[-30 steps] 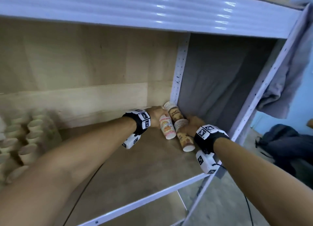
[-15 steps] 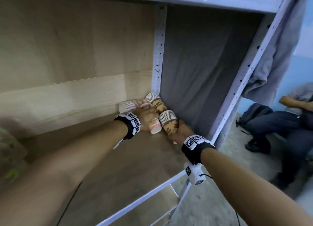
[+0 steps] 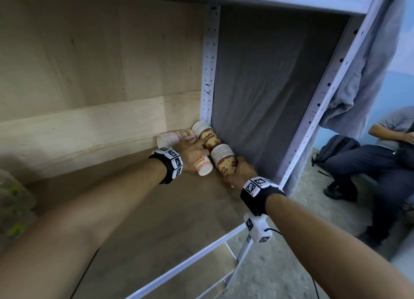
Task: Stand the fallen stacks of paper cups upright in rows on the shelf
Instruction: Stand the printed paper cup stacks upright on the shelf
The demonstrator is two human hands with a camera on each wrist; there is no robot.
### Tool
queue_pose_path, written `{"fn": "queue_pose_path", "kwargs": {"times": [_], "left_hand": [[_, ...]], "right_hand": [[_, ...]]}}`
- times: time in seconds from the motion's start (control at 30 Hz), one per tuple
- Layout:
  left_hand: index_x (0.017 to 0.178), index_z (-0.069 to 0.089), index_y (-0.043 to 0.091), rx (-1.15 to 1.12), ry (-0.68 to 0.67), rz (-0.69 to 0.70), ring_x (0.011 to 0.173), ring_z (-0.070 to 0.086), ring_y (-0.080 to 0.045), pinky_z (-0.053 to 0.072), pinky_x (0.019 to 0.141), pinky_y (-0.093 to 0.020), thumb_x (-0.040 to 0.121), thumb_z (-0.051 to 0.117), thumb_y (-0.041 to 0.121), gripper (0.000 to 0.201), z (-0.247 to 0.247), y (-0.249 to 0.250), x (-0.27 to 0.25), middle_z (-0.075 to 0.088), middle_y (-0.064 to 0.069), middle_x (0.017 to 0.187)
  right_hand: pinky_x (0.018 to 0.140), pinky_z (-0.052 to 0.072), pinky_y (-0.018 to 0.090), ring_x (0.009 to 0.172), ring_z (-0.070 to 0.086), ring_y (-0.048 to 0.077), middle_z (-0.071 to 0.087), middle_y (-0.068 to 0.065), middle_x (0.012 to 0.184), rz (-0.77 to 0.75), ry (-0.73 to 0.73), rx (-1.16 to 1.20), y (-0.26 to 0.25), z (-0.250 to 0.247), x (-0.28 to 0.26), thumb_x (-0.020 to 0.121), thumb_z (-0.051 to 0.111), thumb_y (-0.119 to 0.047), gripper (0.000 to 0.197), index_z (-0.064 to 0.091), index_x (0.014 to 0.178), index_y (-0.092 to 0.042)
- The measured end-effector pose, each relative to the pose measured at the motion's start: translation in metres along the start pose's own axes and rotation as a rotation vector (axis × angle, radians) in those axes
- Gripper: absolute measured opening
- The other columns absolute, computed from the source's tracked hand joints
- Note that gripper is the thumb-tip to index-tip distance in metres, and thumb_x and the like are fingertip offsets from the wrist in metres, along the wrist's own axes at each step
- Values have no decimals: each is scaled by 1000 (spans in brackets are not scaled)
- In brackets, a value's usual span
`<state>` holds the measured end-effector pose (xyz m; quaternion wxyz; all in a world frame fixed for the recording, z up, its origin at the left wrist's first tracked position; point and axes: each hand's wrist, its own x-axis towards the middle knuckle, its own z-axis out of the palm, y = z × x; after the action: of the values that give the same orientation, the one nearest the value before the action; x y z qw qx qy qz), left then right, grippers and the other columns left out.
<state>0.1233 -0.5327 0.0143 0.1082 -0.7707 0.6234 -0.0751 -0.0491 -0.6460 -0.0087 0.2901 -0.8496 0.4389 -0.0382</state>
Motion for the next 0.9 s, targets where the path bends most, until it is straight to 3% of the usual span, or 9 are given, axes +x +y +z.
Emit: {"fn": "queue_pose_path", "kwargs": {"times": [0.17,0.3,0.4,0.47,0.6,0.7,0.77,0.83,0.9], "left_hand": [[123,55,24,-57,51,-30,114,54,-22,48,90,-36,74,67,52,57,-3,-3,-5,56,1,123],[112,55,21,-172,113,-178,99,63,-25,53,77,-33,70,66,53,54,-14,-1,-8,64,-2,108],[113,55,22,-314,174,-313,91,65,-25,47,68,-27,65,68,56,60,-21,-1,-14,67,-1,102],[118,55,23,-403,184,-414,91,65,-26,46,68,-27,64,71,56,65,-28,-2,-21,68,-2,104],[107,51,22,-532,156,-530,87,64,-29,54,71,-32,62,71,53,58,-44,-8,-39,68,-5,101],[105,48,21,-623,146,-593,86,64,-28,54,70,-32,64,71,50,55,-55,-14,-57,66,-5,96],[109,47,19,-672,155,-645,85,62,-27,50,64,-29,68,73,45,55,-60,-18,-71,63,-3,94],[110,46,18,-706,159,-700,84,62,-25,48,60,-27,69,74,42,55,-64,-24,-87,63,-3,94],[110,46,18,-741,154,-755,86,64,-24,54,66,-30,67,74,42,57,-67,-30,-103,64,-4,97]], "right_hand": [[97,49,37,118,56,33,54,13,131,-21,32,-7,-5,-3,-4,76,72,-32,67,41,134,-16],[92,52,36,112,60,35,58,15,127,-42,66,3,-10,-9,-9,80,68,-35,58,46,129,-13],[85,52,34,108,64,35,63,15,121,-66,103,-11,-17,-17,-12,82,65,-35,49,55,124,-12],[82,51,33,107,65,34,66,14,119,-74,121,-40,-25,-22,-14,83,65,-34,44,60,121,-11],[84,49,35,110,63,35,66,16,120,-77,193,-104,-46,-31,-21,91,59,-21,32,64,119,-6],[77,50,33,102,67,33,69,10,112,-169,202,-140,-61,-33,-27,85,64,-23,28,68,110,-9],[75,49,33,102,66,33,68,11,112,-242,157,-147,-69,-33,-29,81,66,-25,32,66,110,-12],[83,47,33,110,61,33,63,13,120,-324,55,-153,-78,-31,-30,83,65,-28,40,60,120,-14],[89,46,33,115,57,33,58,14,126,-377,6,-144,-90,-29,-34,81,63,-34,49,57,125,-15]]}}
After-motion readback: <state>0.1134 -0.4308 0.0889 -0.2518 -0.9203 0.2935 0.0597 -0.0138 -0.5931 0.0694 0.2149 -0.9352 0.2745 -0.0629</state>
